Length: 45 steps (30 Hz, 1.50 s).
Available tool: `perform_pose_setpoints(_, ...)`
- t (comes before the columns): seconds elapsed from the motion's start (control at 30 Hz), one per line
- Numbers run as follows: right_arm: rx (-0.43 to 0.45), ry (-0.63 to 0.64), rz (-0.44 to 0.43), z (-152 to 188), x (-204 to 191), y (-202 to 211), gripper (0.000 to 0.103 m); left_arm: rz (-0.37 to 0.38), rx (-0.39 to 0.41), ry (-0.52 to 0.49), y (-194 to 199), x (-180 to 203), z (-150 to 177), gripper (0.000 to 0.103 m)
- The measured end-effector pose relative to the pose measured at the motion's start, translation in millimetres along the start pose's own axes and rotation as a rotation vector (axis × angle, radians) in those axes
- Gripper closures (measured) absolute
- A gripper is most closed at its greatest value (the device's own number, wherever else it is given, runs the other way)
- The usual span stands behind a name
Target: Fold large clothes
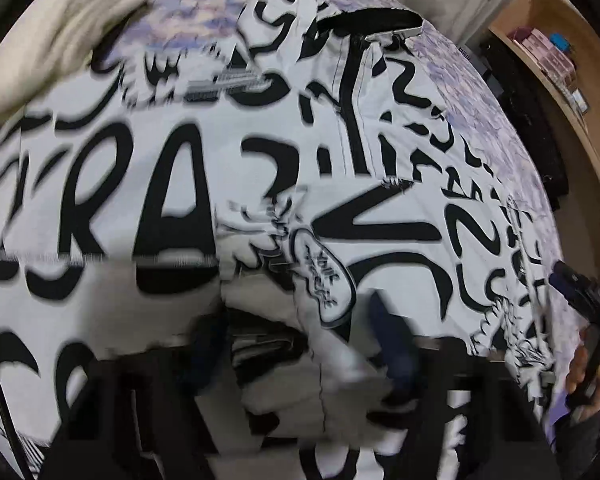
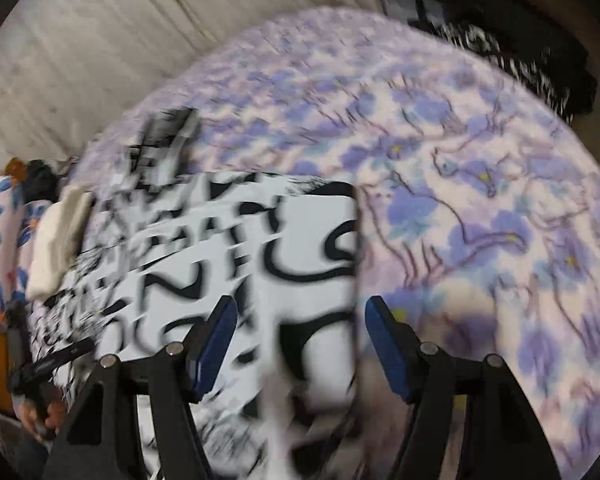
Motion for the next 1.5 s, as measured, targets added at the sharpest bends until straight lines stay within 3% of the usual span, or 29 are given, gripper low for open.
perform_pose_setpoints(0.03, -0.016, -0.014, -0.001, -3, 3, -10, 0.038, -0.025, 0.000, -0.006, -1, 2, -3, 0.069)
perform_pose_setpoints(0.1, -0.064, -0.018, 0.002, -7, 6, -29, 0.054, -0.042, -0.001, -0.012, -2, 5, -10, 0.076)
perform_pose_setpoints(0.13, -0.063, -0.002, 0.003, -8, 4, -31, 0.082, -0.057, 0.020, -0.021, 2, 7, -14, 0.088)
perform_pose_setpoints(0.17, -0.037, 0.019, 0.033, -10, 1, -26, 0.095, -0.065, 0.042, -0.038, 7, 10, -17, 0.089)
perform_pose_setpoints(0.2, 0.015, 0.038, 0.046, -10, -1, -16, 0.100, -0.066, 0.071, -0.048, 12, 12, -19, 0.090)
perform_pose_setpoints(0.3, 0.113, 0.027, 0.060, -10, 3, -1, 0.100, -0.086, 0.166, -0.087, 22, 15, -21, 0.090)
perform_pose_setpoints(0.4, 0.035, 0.036, 0.155, -6, 9, -26, 0.098, -0.158, 0.091, -0.104, -7, 11, -18, 0.087)
perform_pose_setpoints(0.53, 0.051, 0.024, 0.185, 0, 2, -6, 0.083, -0.193, 0.092, -0.097, -2, 11, -15, 0.082)
perform_pose_setpoints(0.67, 0.153, 0.083, 0.188, 23, -27, 37, 0.060, -0.309, 0.124, -0.136, 24, 22, -6, 0.064)
perform_pose_setpoints(0.7, 0.169, 0.097, 0.173, 30, -36, 46, 0.059, -0.346, 0.151, -0.145, 33, 24, -2, 0.059)
perform_pose_setpoints(0.77, 0.169, 0.114, 0.137, 42, -53, 58, 0.058, -0.425, 0.212, -0.143, 54, 32, 8, 0.035)
perform_pose_setpoints(0.83, 0.162, 0.131, 0.087, 49, -77, 57, 0.058, -0.450, 0.260, -0.138, 67, 41, 14, 0.034)
perform_pose_setpoints(0.9, 0.144, 0.150, 0.043, 65, -101, 51, 0.058, -0.424, 0.288, -0.142, 76, 55, 23, 0.034)
perform_pose_setpoints(0.97, 0.107, 0.157, -0.005, 78, -122, 40, 0.058, -0.353, 0.281, -0.140, 77, 66, 32, 0.034)
perform_pose_setpoints(1.07, 0.047, 0.163, -0.068, 96, -146, 15, 0.058, -0.234, 0.216, -0.141, 56, 84, 46, 0.034)
perform_pose_setpoints(1.13, 0.014, 0.163, -0.055, 105, -151, -1, 0.058, -0.226, 0.173, -0.156, 37, 92, 54, 0.039)
perform_pose_setpoints(1.27, -0.039, 0.120, 0.013, 116, -126, -22, 0.058, -0.297, 0.109, -0.175, 1, 91, 67, 0.042)
perform_pose_setpoints(1.4, 0.026, 0.043, 0.129, 121, -69, -1, 0.061, -0.279, 0.120, -0.136, 6, 71, 66, 0.043)
perform_pose_setpoints(1.47, 0.037, -0.008, 0.094, 123, -47, 11, 0.084, -0.233, 0.110, -0.110, 10, 61, 67, 0.049)
perform_pose_setpoints(1.5, 0.034, -0.033, 0.058, 126, -39, 15, 0.087, -0.222, 0.109, -0.105, 11, 60, 67, 0.049)
Point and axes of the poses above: each gripper's, at about its wrist camera, not at the fingertips, and y roughly against the way its jaws point, x to its right, z to its underside, the point moved 3 cm from there along -y, roughly the way its jaws point, and after that the axes turned 9 degrees about -x, right-handed, at the moved point
